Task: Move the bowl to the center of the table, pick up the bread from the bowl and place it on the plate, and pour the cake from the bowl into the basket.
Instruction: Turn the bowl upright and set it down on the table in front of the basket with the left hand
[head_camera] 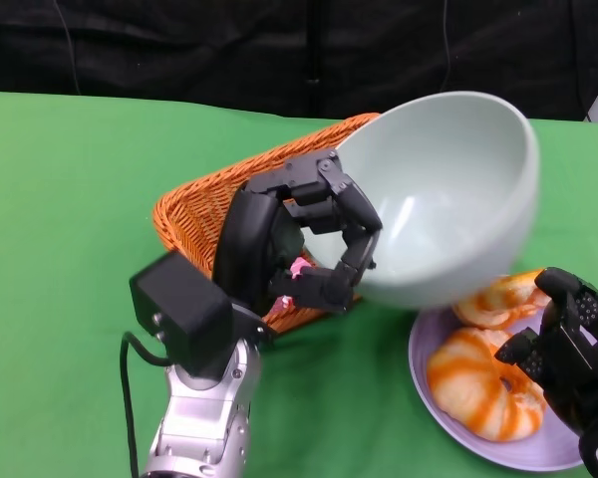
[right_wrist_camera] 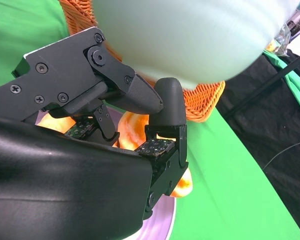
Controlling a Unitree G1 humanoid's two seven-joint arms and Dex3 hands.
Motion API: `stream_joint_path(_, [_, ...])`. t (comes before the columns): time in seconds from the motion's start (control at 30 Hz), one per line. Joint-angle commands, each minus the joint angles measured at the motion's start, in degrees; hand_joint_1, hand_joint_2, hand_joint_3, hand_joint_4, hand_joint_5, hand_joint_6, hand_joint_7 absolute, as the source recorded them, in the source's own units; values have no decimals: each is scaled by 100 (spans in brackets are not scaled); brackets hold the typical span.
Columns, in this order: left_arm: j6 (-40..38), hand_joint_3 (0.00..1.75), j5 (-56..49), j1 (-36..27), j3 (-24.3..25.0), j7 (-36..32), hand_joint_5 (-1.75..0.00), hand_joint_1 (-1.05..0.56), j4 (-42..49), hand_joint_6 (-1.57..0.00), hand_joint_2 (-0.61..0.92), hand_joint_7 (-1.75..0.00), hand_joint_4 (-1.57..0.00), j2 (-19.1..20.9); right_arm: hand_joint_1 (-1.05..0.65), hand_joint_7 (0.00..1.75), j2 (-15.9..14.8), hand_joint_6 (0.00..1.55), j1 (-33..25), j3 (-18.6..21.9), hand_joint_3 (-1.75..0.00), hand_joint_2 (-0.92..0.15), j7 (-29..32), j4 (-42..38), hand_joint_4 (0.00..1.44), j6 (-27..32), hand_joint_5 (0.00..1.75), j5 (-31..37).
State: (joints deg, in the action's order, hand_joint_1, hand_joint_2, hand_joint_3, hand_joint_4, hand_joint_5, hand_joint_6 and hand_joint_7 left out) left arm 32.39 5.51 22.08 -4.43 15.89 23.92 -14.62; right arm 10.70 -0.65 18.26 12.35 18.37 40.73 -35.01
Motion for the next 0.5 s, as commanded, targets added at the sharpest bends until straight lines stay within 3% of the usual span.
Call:
stream_joint_path(0.03, [433, 122, -44, -11, -49, 122, -138, -18, 156, -105, 48, -110, -104, 180, -9, 165, -78, 67, 33, 40, -84, -84, 41, 12, 85, 4, 175, -34])
stream_joint_path(0.17, [810, 130, -77, 60, -89, 143, -138, -18, 346, -107, 44, -106, -102, 242, -10, 165, -89, 67, 44, 71, -84, -85, 24, -5, 84, 48, 175, -95])
stream_joint_path(0.33, [1182, 113, -118, 180, -87, 106, -138, -15, 631, -108, 54, -105, -104, 284, -10, 165, -93, 66, 48, 92, -83, -86, 32, -2, 83, 68, 175, -117])
stream_joint_path(0.4, [1196, 128, -110, 193, -79, 59, -138, -15, 671, -109, 45, -106, -105, 269, -9, 165, -123, 66, 51, 89, -83, -86, -1, -30, 82, 61, 175, -110])
stream_joint_path(0.5, [1217, 132, -88, 211, -74, 58, -139, -14, 716, -109, 43, -106, -105, 266, -9, 165, -121, 67, 61, 89, -83, -85, 16, -37, 83, 53, 175, -104])
